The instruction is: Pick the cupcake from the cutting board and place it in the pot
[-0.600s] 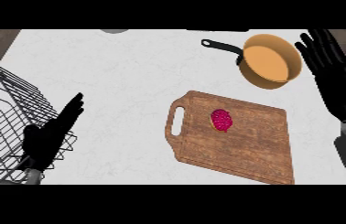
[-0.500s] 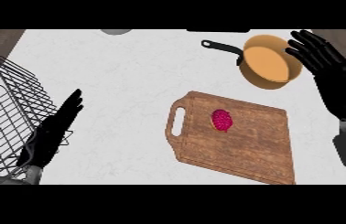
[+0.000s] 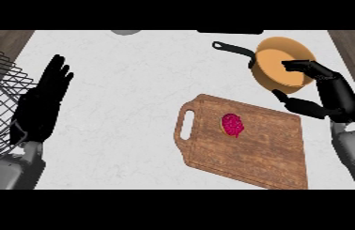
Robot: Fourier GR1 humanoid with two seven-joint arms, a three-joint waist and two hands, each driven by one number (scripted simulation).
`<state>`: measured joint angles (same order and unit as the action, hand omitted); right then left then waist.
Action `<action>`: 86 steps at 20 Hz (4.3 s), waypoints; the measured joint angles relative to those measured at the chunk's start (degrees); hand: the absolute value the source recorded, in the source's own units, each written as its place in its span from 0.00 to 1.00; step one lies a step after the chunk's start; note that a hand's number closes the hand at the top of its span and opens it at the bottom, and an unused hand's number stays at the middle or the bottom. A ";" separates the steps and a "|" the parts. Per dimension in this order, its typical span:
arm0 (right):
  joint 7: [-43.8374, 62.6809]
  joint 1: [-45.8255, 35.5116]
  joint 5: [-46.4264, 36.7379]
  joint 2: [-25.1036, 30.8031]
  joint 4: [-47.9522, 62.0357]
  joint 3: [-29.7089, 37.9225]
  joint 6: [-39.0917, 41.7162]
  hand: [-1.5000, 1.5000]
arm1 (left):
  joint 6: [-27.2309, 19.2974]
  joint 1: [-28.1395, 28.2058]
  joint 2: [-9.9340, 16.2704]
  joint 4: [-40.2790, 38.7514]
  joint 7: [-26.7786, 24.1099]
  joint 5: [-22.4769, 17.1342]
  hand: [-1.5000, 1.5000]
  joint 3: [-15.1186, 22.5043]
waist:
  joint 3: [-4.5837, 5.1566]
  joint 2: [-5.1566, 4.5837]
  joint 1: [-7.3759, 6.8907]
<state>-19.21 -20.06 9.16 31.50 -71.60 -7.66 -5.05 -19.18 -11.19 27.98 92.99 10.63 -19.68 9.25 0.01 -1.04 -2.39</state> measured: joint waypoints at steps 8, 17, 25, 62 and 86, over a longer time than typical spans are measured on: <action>-14.05 -3.21 -3.01 -0.91 7.82 0.64 6.41 0.00 | -0.94 -0.07 -2.97 -0.46 -1.25 1.50 0.50 -2.27 | -0.04 0.79 1.65; 3.15 -8.22 -11.11 5.77 0.37 -10.15 18.06 0.00 | -0.04 -0.37 -3.20 -0.98 -1.34 1.79 0.50 -3.64 | 0.11 1.20 1.97; 21.35 -12.45 -17.34 4.27 -7.15 -19.14 26.45 0.00 | -0.32 -1.42 -3.96 -0.89 -0.41 3.23 0.50 -3.81 | 0.08 1.23 2.25; 25.51 -5.22 -49.28 -17.75 1.69 -12.29 30.24 1.00 | 7.58 -0.33 -13.00 0.55 2.06 12.31 0.50 -11.62 | -0.02 1.03 2.22; 40.81 -15.64 -55.10 -29.44 7.29 -12.95 21.48 1.00 | 11.18 -0.44 -15.13 1.25 2.40 13.96 0.50 -13.18 | 0.04 1.09 0.07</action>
<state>21.60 -35.69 -45.94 2.07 -64.31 -20.61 16.43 -8.01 -11.63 12.85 94.24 13.02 -5.73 -3.93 0.05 0.04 -2.32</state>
